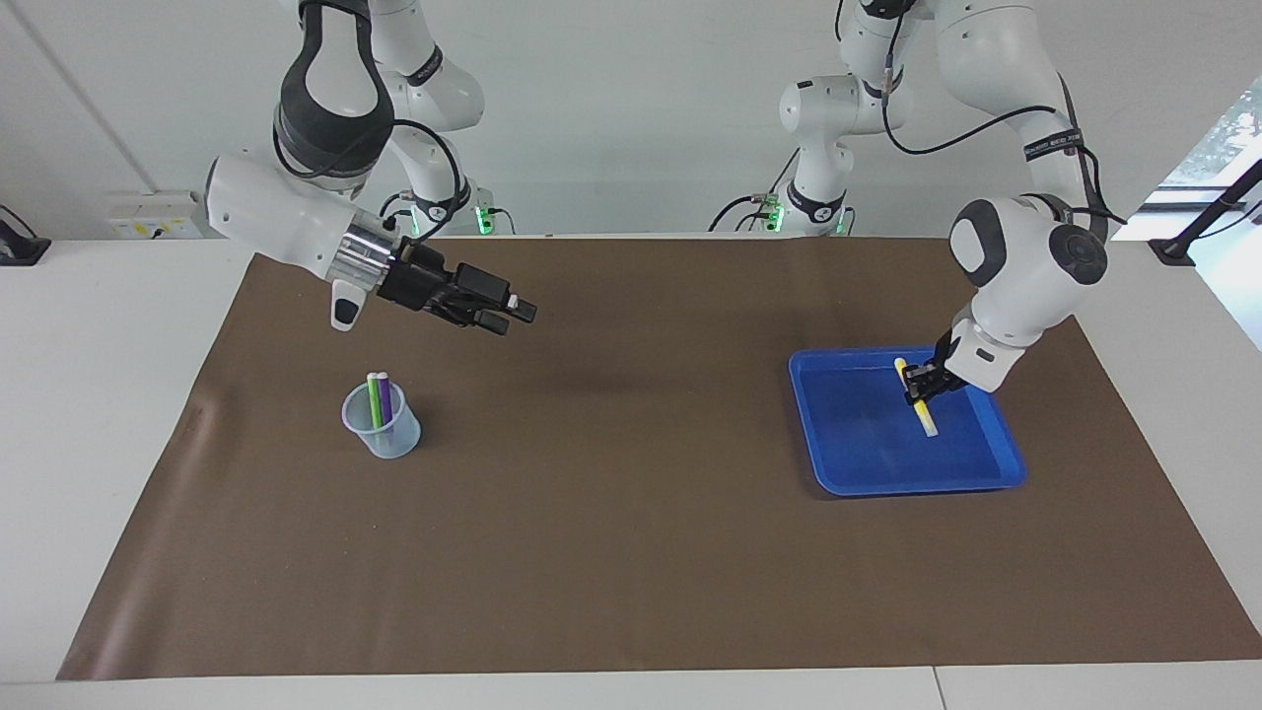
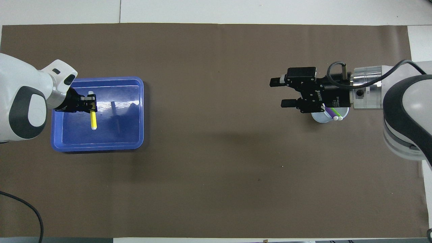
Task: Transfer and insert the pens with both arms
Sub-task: 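Grasp the yellow pen in the blue tray with the left gripper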
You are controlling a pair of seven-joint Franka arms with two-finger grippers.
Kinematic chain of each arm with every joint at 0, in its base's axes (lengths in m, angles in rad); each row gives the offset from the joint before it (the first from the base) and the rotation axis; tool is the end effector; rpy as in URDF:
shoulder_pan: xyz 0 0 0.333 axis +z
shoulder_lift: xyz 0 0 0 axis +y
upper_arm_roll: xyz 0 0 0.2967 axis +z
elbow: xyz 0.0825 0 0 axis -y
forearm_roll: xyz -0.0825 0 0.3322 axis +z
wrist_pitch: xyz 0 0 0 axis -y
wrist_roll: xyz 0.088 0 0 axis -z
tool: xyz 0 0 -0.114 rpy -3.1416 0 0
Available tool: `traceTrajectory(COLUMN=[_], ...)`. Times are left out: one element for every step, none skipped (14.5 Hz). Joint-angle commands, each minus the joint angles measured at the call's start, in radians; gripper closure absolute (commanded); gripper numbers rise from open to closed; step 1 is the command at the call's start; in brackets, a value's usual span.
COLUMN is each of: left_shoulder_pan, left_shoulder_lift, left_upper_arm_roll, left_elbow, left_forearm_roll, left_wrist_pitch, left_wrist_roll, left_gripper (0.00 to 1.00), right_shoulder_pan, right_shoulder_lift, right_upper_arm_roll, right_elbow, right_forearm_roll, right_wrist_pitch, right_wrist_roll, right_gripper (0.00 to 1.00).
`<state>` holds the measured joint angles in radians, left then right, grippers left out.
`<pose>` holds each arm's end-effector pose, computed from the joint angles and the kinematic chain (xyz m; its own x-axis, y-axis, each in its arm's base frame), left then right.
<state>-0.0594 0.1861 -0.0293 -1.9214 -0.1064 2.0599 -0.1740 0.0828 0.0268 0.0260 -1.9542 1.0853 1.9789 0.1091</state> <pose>0.5436 -0.0541 0.3927 0.9887 0.1344 -0.0660 0.1398 -0.9864 0.0865 0.5207 0.1188 0.4905 0.9100 -0.3025 -0.2836 -0.4015 -0.4715 -0.7852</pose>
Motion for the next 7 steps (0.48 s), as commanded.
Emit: traceTrajectory(left_shoulder_pan=[-0.091,-0.129,-0.163,-0.202,-0.241,-0.285,-0.325], left_shoulder_lift=[0.01,0.022,0.026,0.032,0.038,0.039,0.041], left_upper_arm_roll=[0.011,0.011,0.011,0.009,0.008,0.009,0.011], left_elbow=[0.053,0.062,0.077,0.085,0.09,0.093,0.1], left_forearm_roll=[-0.073,-0.097,-0.104,-0.105,-0.128,-0.204,-0.275], left_wrist_pitch=[-0.021,-0.011,0.006,0.026,0.051,0.09,0.121], left_wrist_roll=[-0.187,-0.256,-0.331,-0.413,-0.492,-0.566,-0.634], left_gripper=[1.0,1.0,1.0,1.0,1.0,1.0,1.0], right_shoulder_pan=[0.034,0.04,0.041,0.051,0.057,0.064,0.086], right_shoulder_lift=[-0.034,-0.034,-0.034,-0.034,-0.034,-0.034,-0.036], right_upper_arm_roll=[0.0,0.0,0.0,0.0,0.0,0.0,0.0], right_elbow=[-0.041,-0.041,-0.041,-0.041,-0.046,-0.055,-0.074], right_forearm_roll=[0.028,0.027,0.028,0.028,0.028,0.027,0.031], right_wrist_pitch=[0.046,0.047,0.049,0.057,0.07,0.098,0.138], right_wrist_roll=[0.026,0.029,0.035,0.035,0.035,0.032,0.027], right_gripper=[0.0,0.0,0.0,0.0,0.0,0.0,0.0])
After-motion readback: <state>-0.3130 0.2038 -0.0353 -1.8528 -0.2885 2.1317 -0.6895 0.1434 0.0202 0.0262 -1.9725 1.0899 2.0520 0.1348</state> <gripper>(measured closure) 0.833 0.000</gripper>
